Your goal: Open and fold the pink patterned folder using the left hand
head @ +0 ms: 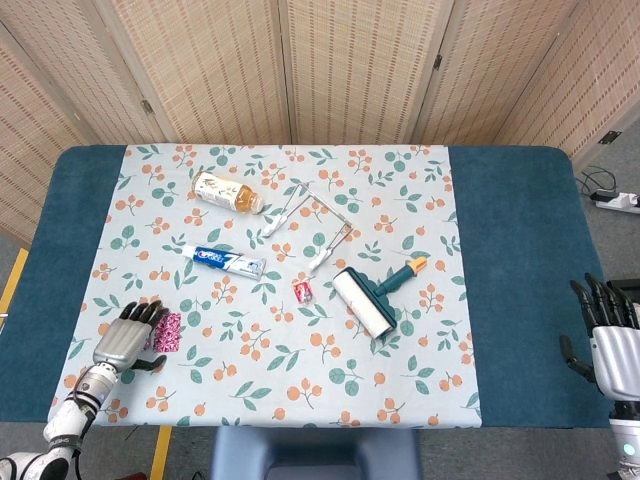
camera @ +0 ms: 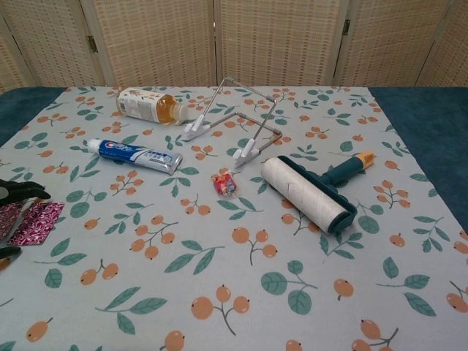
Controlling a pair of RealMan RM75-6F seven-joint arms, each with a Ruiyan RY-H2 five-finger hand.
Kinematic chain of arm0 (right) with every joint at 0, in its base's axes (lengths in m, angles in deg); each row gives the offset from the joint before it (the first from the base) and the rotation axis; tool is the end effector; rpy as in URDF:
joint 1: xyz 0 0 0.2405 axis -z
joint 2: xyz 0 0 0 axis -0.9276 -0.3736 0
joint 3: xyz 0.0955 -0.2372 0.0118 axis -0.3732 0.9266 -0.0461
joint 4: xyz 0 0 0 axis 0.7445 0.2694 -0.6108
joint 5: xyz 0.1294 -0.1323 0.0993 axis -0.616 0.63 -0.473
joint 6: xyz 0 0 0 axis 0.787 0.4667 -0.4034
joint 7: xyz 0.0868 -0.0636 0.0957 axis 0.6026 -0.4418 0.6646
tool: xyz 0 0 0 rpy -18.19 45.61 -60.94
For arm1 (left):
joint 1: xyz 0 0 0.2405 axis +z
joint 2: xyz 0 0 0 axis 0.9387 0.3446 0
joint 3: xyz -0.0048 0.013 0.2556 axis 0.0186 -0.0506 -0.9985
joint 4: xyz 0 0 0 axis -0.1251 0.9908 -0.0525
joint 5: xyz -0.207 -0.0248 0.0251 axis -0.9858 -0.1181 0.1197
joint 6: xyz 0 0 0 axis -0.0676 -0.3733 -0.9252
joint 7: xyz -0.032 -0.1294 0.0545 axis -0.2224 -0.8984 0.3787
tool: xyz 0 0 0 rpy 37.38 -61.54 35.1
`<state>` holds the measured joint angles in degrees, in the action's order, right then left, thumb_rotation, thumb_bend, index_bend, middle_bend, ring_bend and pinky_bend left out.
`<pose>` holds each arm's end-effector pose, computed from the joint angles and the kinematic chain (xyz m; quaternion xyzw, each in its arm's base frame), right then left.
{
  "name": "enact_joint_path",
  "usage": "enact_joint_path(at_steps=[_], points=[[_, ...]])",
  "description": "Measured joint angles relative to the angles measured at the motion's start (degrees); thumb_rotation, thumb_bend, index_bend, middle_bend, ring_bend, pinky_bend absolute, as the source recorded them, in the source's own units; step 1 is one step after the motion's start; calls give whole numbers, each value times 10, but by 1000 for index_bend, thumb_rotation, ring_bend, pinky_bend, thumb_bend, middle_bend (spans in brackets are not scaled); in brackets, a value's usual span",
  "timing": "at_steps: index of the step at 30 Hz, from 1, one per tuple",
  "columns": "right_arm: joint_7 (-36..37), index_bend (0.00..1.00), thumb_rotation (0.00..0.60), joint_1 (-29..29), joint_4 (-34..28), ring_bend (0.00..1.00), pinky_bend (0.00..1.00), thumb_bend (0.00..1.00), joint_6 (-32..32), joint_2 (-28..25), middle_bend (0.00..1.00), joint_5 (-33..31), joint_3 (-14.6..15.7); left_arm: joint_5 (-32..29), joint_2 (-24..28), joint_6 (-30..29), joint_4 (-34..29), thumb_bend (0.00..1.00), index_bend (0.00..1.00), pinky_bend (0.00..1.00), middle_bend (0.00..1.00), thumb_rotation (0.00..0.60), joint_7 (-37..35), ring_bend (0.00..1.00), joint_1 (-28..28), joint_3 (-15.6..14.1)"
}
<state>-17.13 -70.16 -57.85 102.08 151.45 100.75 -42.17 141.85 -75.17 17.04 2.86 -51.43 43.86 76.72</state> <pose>-0.3238 -0.1716 0.1707 0.5716 -0.3790 0.3730 0.6249 -0.3137 0.2683 0.0284 -0.7658 -0.3945 -0.1712 0.4781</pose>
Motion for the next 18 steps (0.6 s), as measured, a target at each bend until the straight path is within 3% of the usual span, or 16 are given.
enact_joint_path(at_steps=[18], points=[[2, 0, 600, -3, 4, 0, 0, 457, -6, 3, 0, -1, -2, -1, -12, -15, 13, 343, 219, 0, 0, 406, -2, 0, -2, -1]])
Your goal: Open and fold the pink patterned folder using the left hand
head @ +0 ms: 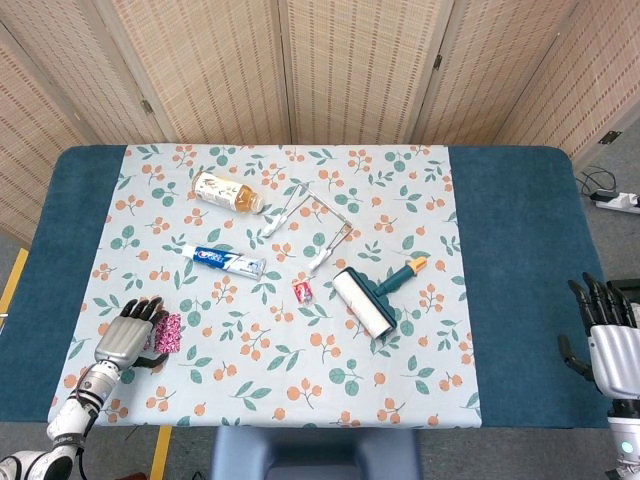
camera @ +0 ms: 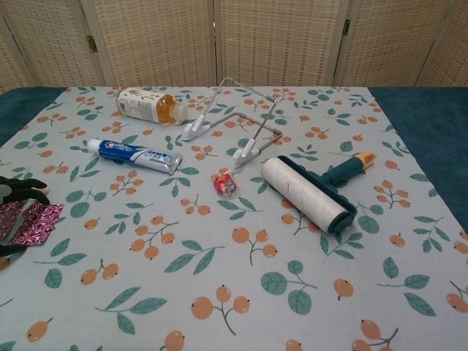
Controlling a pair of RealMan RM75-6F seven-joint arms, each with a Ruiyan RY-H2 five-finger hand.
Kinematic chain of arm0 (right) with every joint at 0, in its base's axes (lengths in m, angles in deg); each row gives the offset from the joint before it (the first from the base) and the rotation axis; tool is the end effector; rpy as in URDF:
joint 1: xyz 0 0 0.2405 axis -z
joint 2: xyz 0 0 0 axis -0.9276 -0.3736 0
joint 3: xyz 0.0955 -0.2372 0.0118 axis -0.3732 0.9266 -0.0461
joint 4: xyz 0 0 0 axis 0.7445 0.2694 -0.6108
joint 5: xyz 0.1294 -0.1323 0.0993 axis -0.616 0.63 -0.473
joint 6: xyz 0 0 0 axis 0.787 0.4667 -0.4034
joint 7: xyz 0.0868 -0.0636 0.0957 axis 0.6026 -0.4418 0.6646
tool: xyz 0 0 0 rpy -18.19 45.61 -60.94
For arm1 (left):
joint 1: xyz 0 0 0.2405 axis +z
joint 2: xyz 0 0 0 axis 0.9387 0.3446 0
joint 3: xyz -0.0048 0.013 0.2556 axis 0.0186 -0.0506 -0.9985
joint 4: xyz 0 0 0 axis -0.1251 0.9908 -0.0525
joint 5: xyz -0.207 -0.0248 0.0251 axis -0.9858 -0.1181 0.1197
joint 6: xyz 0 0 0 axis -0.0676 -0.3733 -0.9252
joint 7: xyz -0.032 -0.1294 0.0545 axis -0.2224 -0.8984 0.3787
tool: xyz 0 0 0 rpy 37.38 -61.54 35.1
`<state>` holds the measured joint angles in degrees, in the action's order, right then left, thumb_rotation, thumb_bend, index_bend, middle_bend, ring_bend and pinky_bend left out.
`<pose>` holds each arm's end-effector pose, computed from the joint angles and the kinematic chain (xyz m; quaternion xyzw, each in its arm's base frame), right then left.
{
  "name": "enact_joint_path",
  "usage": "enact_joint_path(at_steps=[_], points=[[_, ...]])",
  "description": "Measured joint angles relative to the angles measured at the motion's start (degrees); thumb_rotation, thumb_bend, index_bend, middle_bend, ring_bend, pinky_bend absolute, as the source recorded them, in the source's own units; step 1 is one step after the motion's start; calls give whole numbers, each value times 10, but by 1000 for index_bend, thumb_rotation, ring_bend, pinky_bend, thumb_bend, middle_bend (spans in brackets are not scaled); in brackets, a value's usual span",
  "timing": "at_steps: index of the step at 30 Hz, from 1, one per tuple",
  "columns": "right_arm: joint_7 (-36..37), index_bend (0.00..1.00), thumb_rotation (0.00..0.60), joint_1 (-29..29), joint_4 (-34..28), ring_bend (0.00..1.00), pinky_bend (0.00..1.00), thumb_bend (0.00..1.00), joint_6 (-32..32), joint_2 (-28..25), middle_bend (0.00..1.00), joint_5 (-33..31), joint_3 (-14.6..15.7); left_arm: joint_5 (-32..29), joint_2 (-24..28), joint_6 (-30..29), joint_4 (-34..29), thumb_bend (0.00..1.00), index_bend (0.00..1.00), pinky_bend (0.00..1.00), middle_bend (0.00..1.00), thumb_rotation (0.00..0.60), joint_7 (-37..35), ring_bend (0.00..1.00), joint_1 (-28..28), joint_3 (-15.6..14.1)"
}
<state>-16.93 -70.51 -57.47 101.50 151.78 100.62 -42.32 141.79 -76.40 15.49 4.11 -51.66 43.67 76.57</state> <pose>-0.3243 -0.1741 0.1686 0.5728 -0.3809 0.3732 0.6225 -0.3129 0.2711 0.0260 -0.7616 -0.3897 -0.1799 0.4855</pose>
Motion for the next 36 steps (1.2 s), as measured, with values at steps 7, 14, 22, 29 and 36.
enact_joint_path(at_steps=[7, 14, 22, 29, 36], points=[[0, 0, 600, 0, -2, 0, 0, 457, 1, -1, 0, 1, -1, 21, 7, -28, -16, 344, 219, 0, 0, 415, -4, 0, 6, -2], [-3, 0, 599, -3, -5, 0, 0, 457, 1, -3, 0, 5, -2, 37, 30, -55, -31, 344, 213, 0, 0, 412, -8, 0, 14, -3], [-7, 0, 600, -5, -9, 0, 0, 457, 0, -2, 0, 5, -2, 47, 44, -66, -5, 343, 191, 0, 0, 413, -36, 0, 25, -6], [-14, 0, 600, -6, -14, 0, 0, 457, -1, -2, 0, 6, -1, 49, 42, -55, 35, 344, 182, 0, 0, 415, -67, 0, 32, -13], [-20, 0, 600, -6, -19, 0, 0, 457, 1, -1, 0, 7, -1, 53, 32, -43, 65, 343, 173, 0, 0, 416, -88, 0, 37, -16]])
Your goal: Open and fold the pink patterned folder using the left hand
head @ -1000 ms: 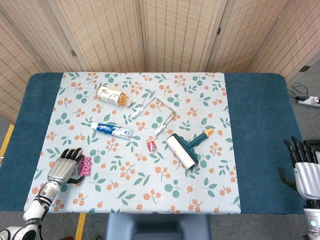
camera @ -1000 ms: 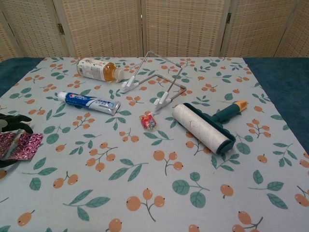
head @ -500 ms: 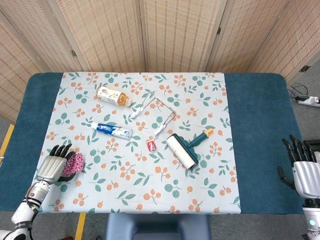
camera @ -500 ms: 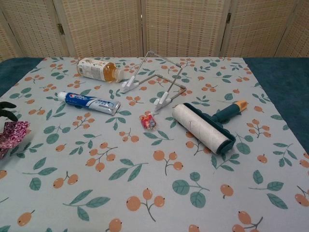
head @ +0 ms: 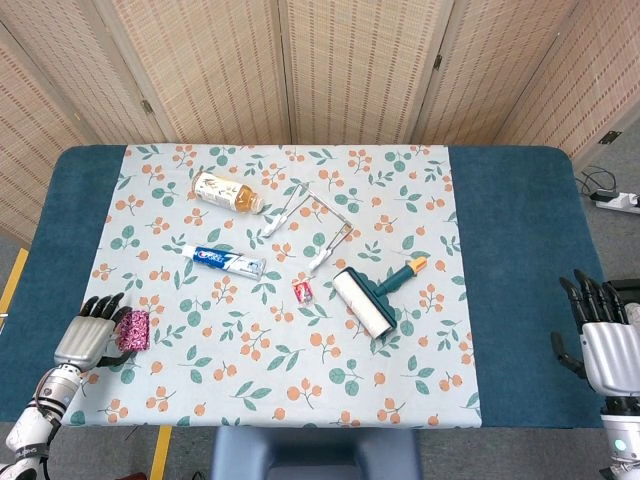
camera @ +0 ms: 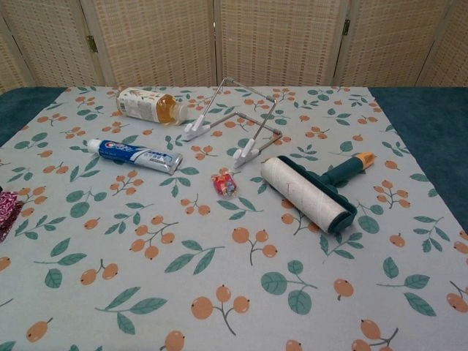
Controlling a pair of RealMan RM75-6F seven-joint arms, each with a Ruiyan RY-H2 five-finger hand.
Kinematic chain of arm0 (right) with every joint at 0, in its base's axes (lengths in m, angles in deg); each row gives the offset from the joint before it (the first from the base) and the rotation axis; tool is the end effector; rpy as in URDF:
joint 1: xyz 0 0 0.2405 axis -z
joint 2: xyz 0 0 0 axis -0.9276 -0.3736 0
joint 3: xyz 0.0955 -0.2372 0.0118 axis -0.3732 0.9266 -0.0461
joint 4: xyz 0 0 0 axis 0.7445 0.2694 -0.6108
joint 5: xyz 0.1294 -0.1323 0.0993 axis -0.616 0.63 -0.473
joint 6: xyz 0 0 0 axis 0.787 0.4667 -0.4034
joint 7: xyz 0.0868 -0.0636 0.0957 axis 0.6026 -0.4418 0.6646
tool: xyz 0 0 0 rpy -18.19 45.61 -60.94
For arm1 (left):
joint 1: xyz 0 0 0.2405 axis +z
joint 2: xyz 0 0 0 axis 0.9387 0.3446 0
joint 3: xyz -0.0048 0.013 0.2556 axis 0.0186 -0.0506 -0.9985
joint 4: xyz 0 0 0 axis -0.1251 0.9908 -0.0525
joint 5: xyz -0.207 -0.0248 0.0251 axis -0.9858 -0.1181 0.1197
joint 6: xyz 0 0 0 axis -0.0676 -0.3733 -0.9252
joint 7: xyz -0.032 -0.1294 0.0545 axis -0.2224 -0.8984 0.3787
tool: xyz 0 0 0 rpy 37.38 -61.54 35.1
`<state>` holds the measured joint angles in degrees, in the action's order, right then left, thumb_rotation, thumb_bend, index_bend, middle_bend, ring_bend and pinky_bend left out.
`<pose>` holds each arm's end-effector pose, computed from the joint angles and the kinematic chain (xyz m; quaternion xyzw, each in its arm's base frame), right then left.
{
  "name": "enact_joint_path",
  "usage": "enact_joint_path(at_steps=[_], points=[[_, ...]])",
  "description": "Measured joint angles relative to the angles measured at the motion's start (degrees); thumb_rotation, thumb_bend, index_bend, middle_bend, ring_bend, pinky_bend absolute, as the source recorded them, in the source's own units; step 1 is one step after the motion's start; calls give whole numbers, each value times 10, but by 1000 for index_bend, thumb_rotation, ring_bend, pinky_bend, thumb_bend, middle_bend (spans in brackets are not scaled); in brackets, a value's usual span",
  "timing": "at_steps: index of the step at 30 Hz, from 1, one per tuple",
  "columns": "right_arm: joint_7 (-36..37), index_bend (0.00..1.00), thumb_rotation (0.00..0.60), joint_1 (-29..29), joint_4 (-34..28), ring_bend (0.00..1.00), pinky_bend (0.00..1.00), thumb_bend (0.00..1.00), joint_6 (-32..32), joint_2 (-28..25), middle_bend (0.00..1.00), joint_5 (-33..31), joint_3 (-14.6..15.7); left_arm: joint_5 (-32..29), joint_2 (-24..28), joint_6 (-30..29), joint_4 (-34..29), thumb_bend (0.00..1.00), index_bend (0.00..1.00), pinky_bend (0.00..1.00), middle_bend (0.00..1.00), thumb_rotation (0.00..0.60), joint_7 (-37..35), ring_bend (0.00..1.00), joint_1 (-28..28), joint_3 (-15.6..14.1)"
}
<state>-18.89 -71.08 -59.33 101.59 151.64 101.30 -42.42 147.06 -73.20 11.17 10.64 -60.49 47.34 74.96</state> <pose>-0.3146 -0.1775 0.1659 0.5799 -0.3737 0.3777 0.6177 -0.3546 0.2629 0.0687 -0.7384 -0.3786 -0.1795 0.5284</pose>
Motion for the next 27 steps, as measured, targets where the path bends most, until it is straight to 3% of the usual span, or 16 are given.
enact_joint_path(at_steps=[27], points=[[-2, 0, 600, 3, -1, 0, 0, 457, 1, 3, 0, -2, 3, -25, -15, 33, 13, 342, 128, 0, 0, 414, 13, 0, 0, 9]])
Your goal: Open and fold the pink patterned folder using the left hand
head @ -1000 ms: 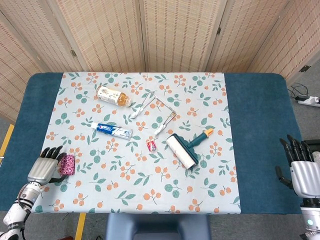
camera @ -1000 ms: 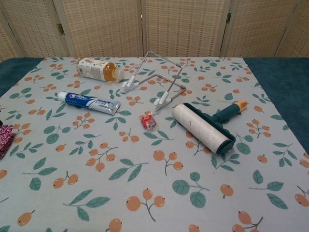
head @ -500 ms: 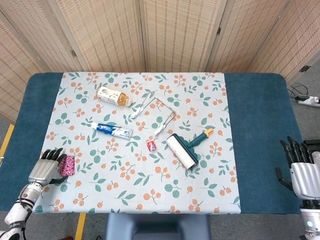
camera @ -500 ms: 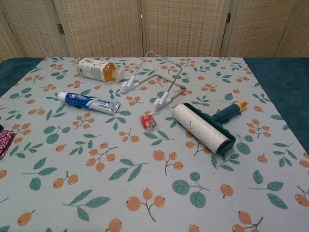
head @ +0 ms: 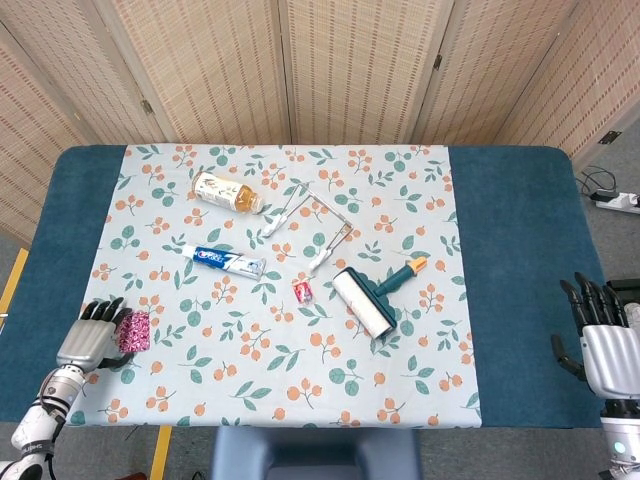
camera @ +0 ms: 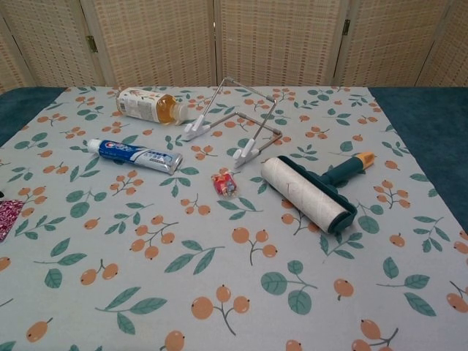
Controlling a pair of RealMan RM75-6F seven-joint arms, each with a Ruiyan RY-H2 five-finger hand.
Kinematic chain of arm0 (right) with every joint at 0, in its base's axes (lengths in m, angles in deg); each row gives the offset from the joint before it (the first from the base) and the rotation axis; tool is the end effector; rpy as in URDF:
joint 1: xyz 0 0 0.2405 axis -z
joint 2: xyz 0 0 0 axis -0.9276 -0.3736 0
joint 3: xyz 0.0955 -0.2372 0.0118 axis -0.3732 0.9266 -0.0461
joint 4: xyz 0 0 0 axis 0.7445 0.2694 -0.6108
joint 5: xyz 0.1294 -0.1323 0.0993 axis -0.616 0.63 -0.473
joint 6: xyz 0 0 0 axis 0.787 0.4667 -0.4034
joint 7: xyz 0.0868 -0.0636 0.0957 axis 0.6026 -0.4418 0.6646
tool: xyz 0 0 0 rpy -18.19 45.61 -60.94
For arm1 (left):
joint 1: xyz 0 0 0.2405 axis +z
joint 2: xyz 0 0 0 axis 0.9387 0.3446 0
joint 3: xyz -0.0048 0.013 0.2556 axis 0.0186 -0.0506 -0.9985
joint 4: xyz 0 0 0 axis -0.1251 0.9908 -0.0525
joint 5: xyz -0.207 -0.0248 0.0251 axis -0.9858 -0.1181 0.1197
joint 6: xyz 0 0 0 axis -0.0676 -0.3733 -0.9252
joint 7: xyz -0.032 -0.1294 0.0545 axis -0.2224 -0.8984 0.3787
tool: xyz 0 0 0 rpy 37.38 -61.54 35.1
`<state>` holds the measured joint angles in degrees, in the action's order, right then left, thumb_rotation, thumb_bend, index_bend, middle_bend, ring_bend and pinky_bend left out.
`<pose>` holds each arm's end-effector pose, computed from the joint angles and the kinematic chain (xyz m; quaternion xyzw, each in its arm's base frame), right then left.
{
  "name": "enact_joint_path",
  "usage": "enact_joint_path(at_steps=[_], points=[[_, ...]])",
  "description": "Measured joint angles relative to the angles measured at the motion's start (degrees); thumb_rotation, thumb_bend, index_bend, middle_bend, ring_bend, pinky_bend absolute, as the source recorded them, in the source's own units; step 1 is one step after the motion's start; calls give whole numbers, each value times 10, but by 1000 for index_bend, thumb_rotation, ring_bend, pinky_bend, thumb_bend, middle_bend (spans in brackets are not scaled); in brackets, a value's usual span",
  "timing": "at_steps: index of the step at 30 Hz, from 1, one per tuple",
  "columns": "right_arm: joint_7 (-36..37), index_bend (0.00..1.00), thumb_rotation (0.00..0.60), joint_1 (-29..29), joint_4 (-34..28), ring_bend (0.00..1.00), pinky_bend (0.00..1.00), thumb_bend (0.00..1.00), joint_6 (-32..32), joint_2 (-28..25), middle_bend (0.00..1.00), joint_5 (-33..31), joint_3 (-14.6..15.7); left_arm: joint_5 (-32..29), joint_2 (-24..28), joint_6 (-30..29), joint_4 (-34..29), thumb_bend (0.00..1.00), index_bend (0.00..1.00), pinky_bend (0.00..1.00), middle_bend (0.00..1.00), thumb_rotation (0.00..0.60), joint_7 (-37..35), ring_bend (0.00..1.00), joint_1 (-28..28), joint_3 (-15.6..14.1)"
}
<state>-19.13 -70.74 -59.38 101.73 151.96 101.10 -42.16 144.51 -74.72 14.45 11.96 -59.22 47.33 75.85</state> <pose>-0.3158 -0.1746 0.1639 0.5778 -0.3775 0.3750 0.6189 -0.3617 0.2639 0.0595 -0.7332 -0.3982 -0.1590 0.5278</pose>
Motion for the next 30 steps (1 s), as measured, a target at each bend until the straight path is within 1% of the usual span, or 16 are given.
enact_joint_path(at_steps=[5, 9, 11, 14, 16, 18, 22, 26, 30], points=[[-1, 0, 600, -1, -1, 0, 0, 458, -1, 0, 0, 0, 0, 1, -2, 0, -1, 341, 128, 0, 0, 414, 1, 0, 0, 1], [-1, 0, 600, 0, -1, 0, 0, 458, 0, -1, 0, -1, -1, -1, 1, 1, -9, 336, 69, 0, 0, 416, 4, 0, -1, 1], [-1, 0, 600, 0, -1, 0, 0, 457, 1, -2, 0, -1, -1, -1, 7, 0, -21, 333, 25, 0, 0, 415, 3, 0, 0, 2], [-1, 0, 600, 0, -2, 0, 0, 458, 1, -5, 0, -1, -2, -1, 20, -7, -47, 321, 12, 0, 0, 418, -6, 0, 3, 4], [0, 0, 600, -1, -2, 0, 0, 458, 0, -7, 0, -1, -2, 0, 30, -19, -66, 318, 12, 0, 0, 442, -18, 0, 6, 9], [2, 0, 600, -2, -2, 0, 0, 457, -4, -11, 0, -1, -2, 1, 41, -40, -84, 319, 14, 0, 0, 472, -36, 0, 12, 16], [18, 0, 600, -6, -6, 0, 0, 457, -15, -22, 0, 1, 0, 5, 63, -93, -116, 322, 35, 0, 0, 593, -79, 0, 28, 35], [55, 0, 600, -11, -11, 0, 0, 457, -23, -33, 0, 10, 2, 10, 79, -159, -139, 328, 65, 0, 0, 600, -115, 0, 51, 56], [79, 0, 600, -18, -11, 0, 0, 457, -27, -41, 0, 26, 3, 22, 87, -217, -153, 328, 85, 0, 0, 600, -124, 0, 75, 65]])
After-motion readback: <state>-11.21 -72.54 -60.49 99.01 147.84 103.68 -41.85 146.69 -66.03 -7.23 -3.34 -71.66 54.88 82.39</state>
